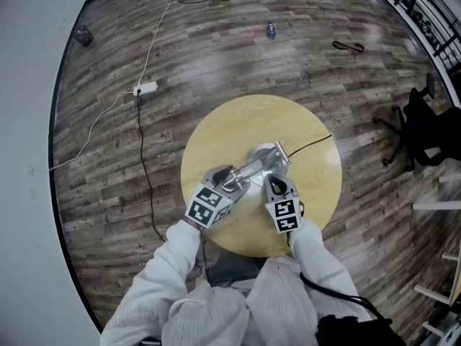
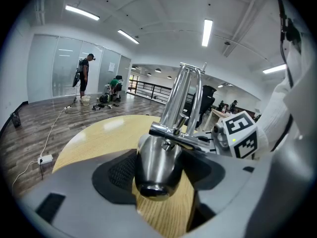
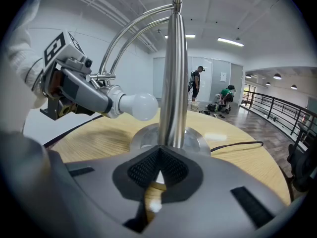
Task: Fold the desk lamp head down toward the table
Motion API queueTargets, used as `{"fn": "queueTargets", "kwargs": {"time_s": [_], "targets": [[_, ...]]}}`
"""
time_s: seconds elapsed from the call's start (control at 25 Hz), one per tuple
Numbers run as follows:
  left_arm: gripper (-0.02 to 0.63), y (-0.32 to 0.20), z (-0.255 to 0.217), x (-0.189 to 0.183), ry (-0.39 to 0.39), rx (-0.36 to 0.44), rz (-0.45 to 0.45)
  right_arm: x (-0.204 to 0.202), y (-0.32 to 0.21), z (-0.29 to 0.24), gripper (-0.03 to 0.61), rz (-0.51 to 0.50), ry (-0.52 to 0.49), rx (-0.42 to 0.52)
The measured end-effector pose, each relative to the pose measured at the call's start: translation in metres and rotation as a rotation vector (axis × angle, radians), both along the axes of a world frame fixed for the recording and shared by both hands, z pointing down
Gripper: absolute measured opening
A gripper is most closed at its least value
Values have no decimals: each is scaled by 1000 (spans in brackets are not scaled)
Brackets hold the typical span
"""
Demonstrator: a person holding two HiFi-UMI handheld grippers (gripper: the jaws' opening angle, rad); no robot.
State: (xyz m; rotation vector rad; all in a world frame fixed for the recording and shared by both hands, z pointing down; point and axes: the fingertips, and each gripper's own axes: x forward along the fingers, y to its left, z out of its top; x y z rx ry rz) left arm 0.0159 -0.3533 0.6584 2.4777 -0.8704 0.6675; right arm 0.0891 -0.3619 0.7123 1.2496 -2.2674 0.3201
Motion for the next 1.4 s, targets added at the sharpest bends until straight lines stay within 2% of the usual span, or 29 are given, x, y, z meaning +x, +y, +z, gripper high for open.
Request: {"fn": "queueTargets", "kwargs": {"time_s": [0.16, 0.36, 0.56, 0.68, 0.88, 0.96, 1.04, 1.12, 1.16, 1.2, 1.4], "targets": [[288, 0, 0, -2, 32, 26, -4, -2, 0, 2, 11, -4, 3, -1], [287, 2, -1, -9, 64, 66, -70, -3, -2, 2, 11, 13, -8, -5], [287, 29, 3, -45, 106, -5, -204, -3, 0, 3, 11, 29, -24, -19], [285, 57, -11, -61, 142, -12, -261, 2, 2, -5, 11, 48, -31, -3], [230, 86, -60, -55, 226, 57, -294, -1, 24, -41, 11, 62, -107, 50], [209, 89, -80, -43, 263, 95, -281, -3, 37, -64, 11, 75, -146, 87], [185, 94, -93, -26, 265, 138, -253, -2, 55, -89, 11, 111, -198, 119], [115, 98, -96, -12, 235, 179, -249, -1, 74, -106, 11, 136, -235, 135], [44, 98, -94, -7, 222, 187, -261, -1, 81, -111, 11, 140, -244, 135], [0, 98, -91, -2, 218, 182, -273, -2, 86, -113, 11, 143, -250, 129], [0, 103, -77, 14, 243, 99, -299, -2, 97, -107, 11, 187, -285, 86]]}}
